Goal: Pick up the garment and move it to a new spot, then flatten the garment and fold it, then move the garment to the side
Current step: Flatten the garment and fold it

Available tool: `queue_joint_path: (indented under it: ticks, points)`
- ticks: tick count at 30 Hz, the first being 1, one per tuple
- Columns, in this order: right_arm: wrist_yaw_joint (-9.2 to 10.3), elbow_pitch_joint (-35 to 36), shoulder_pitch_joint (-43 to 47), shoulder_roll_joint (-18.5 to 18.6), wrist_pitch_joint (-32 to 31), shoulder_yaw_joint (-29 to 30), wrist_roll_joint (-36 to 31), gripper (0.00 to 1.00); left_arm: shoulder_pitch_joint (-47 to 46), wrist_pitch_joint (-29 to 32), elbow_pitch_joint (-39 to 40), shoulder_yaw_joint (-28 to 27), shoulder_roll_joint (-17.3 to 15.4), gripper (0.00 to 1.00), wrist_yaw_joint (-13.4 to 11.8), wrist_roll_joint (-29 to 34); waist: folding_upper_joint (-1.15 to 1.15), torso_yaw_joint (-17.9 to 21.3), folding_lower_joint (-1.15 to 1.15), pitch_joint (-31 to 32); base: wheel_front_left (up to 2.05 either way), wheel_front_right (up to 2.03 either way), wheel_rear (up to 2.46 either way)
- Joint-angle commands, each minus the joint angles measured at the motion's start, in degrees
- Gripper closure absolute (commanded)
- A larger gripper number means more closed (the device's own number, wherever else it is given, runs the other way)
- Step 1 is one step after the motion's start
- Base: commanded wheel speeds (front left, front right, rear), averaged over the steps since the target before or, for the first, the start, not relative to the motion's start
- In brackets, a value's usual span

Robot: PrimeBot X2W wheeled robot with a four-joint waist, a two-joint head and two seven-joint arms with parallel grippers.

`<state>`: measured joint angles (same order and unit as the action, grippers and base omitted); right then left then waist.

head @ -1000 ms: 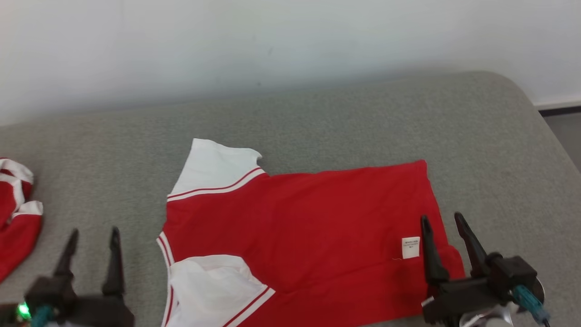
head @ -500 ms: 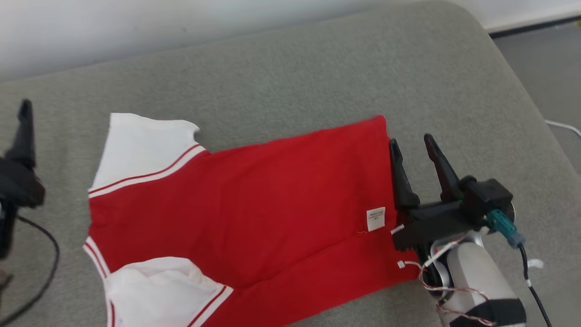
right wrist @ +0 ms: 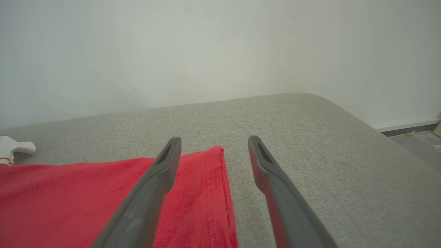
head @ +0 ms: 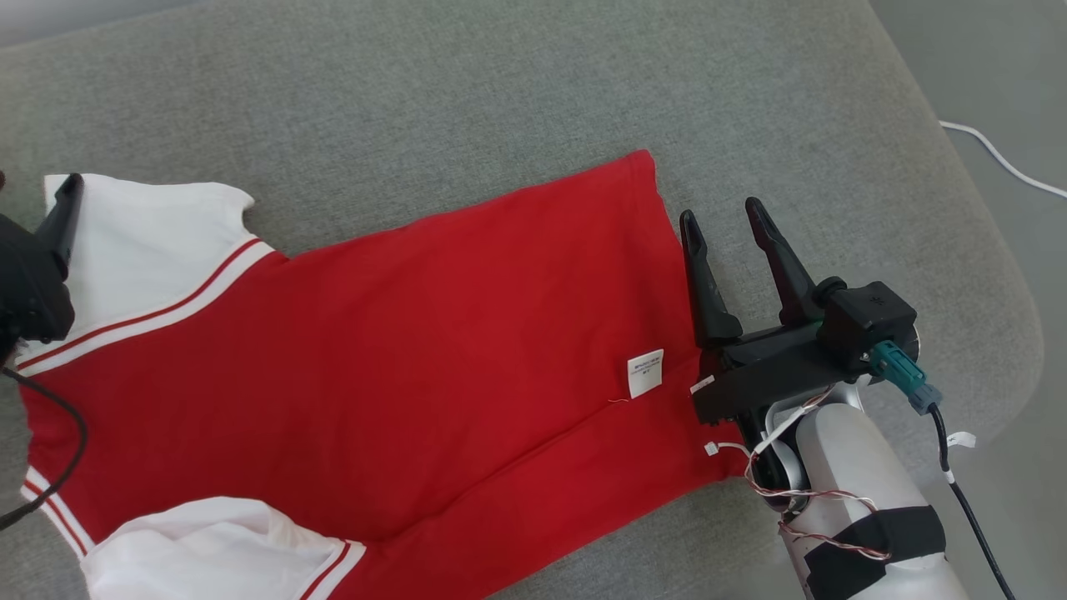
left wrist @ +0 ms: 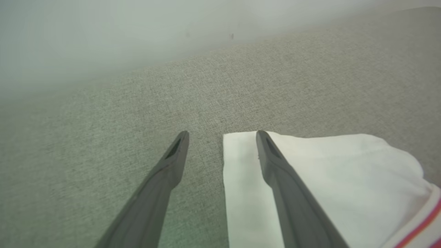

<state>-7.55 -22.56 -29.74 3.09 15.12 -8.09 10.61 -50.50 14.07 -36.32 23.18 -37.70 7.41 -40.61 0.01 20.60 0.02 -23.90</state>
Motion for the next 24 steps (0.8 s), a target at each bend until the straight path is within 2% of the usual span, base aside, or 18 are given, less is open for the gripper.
queue_joint_path:
  ticks: [1,7,11,12,13,14,16,21,24]
  points:
    - [0.14,0.13,-0.65,-0.27,0.02,-0.15,0.5,0.0,-0.82,0.44,-0.45,1.06,-0.47,0.0,0.05,-1.04,-0.01,1.11,-0.02,-1.12,0.0,0.0,0.0]
    - [0.14,-0.34,-0.18,-0.31,0.02,0.0,0.46,0.0,-1.05,0.88,-1.33,5.22,-1.5,0.0,0.04,-3.17,-0.01,0.54,-0.02,-1.05,0.0,0.0,0.0]
    - [0.14,-0.94,-1.15,-0.32,0.02,-0.93,0.6,0.0,-1.56,0.34,-3.32,7.27,-0.84,0.0,-0.03,-4.21,-0.01,0.39,-0.02,-1.45,0.0,0.0,0.0]
    - [0.14,-1.13,-1.29,-0.31,0.02,-0.99,0.57,0.0,-1.87,0.11,-3.51,7.57,-0.51,0.17,-0.03,-4.36,-0.01,0.31,-0.02,-1.49,0.0,0.0,0.0]
    - [0.14,-1.53,-1.59,-0.32,0.02,-1.02,0.41,0.0,-2.17,-0.49,-3.64,7.77,-0.06,0.75,-0.02,-4.88,-0.01,0.16,-0.02,-1.48,0.0,0.0,0.0]
    - [0.14,-2.1,-1.95,-0.3,0.02,-0.97,0.2,0.0,-2.47,-1.08,-3.96,7.5,0.69,1.0,-0.02,-6.22,-0.01,-0.04,-0.02,-1.44,0.0,0.0,0.0]
    - [0.14,-4.17,-3.1,0.08,0.02,-1.09,0.01,0.0,-3.05,-1.77,-4.77,6.92,1.95,1.0,-0.02,-8.71,-0.01,-0.53,-0.02,-1.23,0.0,0.0,0.0]
    - [0.14,-12.41,-8.41,1.6,0.03,-2.45,1.44,0.0,-4.55,-4.6,-4.88,9.44,2.24,1.0,-0.02,-9.3,-0.01,-1.94,-0.02,-0.39,0.0,0.0,0.0]
    - [0.14,-21.18,-13.63,3.22,-0.2,-4.15,3.14,0.0,-4.98,-7.76,-3.82,11.58,2.21,1.0,-0.01,-9.32,-0.01,-3.38,-0.02,0.33,0.0,0.0,0.0]
